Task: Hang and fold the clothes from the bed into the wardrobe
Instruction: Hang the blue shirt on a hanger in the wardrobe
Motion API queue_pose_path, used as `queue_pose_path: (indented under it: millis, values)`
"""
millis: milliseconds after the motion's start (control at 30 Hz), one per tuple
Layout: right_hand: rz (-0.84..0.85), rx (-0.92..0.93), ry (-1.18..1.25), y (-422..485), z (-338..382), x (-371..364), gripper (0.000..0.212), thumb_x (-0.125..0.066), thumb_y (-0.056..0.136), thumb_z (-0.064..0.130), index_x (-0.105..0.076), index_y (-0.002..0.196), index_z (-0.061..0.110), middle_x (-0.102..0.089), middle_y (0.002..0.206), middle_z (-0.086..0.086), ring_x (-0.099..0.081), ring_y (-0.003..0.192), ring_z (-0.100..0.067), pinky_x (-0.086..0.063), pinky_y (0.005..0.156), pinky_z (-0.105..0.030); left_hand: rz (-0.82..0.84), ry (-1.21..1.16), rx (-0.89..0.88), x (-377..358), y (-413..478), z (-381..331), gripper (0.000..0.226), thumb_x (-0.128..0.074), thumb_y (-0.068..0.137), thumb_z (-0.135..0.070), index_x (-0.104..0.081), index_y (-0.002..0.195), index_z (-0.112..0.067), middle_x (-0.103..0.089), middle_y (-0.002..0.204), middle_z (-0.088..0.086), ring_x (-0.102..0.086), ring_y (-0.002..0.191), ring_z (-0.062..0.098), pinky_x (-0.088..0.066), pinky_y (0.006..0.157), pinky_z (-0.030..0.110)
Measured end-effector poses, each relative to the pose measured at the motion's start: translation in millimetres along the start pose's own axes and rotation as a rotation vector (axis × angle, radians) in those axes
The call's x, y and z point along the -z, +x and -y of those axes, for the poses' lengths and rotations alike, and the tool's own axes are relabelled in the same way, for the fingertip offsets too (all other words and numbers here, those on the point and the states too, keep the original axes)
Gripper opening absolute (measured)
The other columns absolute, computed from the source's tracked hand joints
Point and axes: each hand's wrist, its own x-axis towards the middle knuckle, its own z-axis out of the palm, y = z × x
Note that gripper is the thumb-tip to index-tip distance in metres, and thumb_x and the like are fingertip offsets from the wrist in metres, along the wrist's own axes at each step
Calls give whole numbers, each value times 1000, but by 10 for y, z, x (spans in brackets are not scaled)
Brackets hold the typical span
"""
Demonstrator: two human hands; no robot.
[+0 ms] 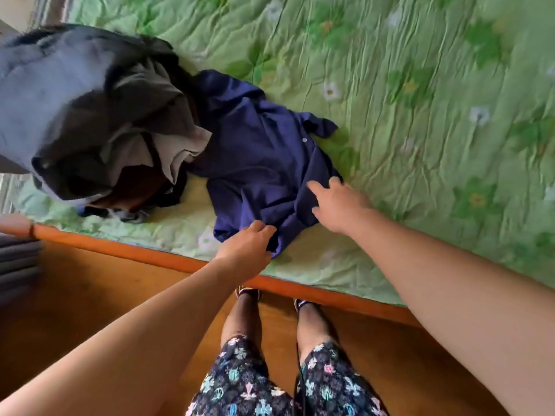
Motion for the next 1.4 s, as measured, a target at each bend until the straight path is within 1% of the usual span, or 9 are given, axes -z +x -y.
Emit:
queue_pose_path:
  millis: [200, 333, 433, 600, 733, 867, 1033, 1133, 1400]
  values:
    - [-74, -164, 281, 584, 81, -284, 57, -52, 100, 50, -40, 141, 12, -49, 134, -25, -54, 119, -45, -47, 95, -48, -59, 128, -13, -15, 643, 155, 68, -57, 94, -35, -24, 153, -28, -39, 134, 9, -45, 125, 35, -48, 87, 50]
    - [-251, -230, 563, 713, 106, -413, 27, -61, 89, 9, -52, 114, 9, -62, 112, -18, -61, 100, -37, -49, 82, -41, -70, 250, 8, -16, 838, 245, 68, -64, 85, -45, -34, 143, -28, -44, 131, 7, -45, 123, 33, -43, 89, 49]
    - [-335, -251, 803, 662, 92, -476, 23, -52, 84, -3, -53, 104, 8, -58, 96, -10, -54, 86, -29, -38, 72, -35, -107, 267, -27, -66, 840, 286, 39, -60, 87, -24, -51, 125, -26, -56, 121, 2, -50, 116, 30, -38, 85, 44]
    - [-404, -299, 1060, 361, 89, -402, 34, -41, 78, -12, -52, 92, 16, -55, 90, -3, -46, 78, -19, -34, 59, -22, -20, -189, -1, -38, 590, 374, 32, -55, 86, -4, -63, 116, -12, -64, 115, 11, -60, 104, 33, -42, 77, 31]
    - [-495, -293, 1149, 9, 134, 43, 37, -38, 77, -14, -56, 85, 17, -53, 77, 8, -44, 68, -8, -34, 56, -8, -204, -545, 90, 350, 228, 204, 21, -54, 77, 6, -58, 77, -14, -59, 74, 3, -58, 82, 31, -31, 64, 28]
    - [-492, -186, 1127, -428, 160, 751, 45, -37, 75, -14, -69, 80, 16, -67, 87, 2, -55, 80, -13, -42, 70, -22, -317, -591, 68, 1037, -190, 11, 18, -51, 79, 4, -62, 77, -9, -62, 74, 5, -55, 75, 26, -31, 63, 30]
    - [-557, -97, 995, -1179, 25, 1768, 35, -48, 81, -1, -67, 65, 24, -52, 47, 12, -46, 47, -4, -26, 43, -16, -362, -764, 60, 2047, -852, -225, 34, -48, 87, 5, -59, 67, -20, -56, 63, -2, -50, 64, 16, -38, 62, 29]
    - [-617, 10, 923, -1685, -73, 2341, 22, -56, 88, 10, -69, 72, 18, -54, 47, 19, -49, 47, 2, -30, 48, -20, -331, -877, -8, 2685, -1344, -320, 32, -48, 96, 1, -63, 70, -12, -61, 63, 2, -54, 62, 15, -42, 62, 27]
    - [-902, 238, 659, -2865, -192, 3713, 37, -77, 79, 54, -67, 95, 22, -60, 100, 1, -58, 90, -17, -45, 81, -33, -271, -815, -369, 4380, -2621, -886, 34, -64, 92, -41, -69, 112, -14, -71, 109, 8, -67, 96, 20, -51, 90, 36]
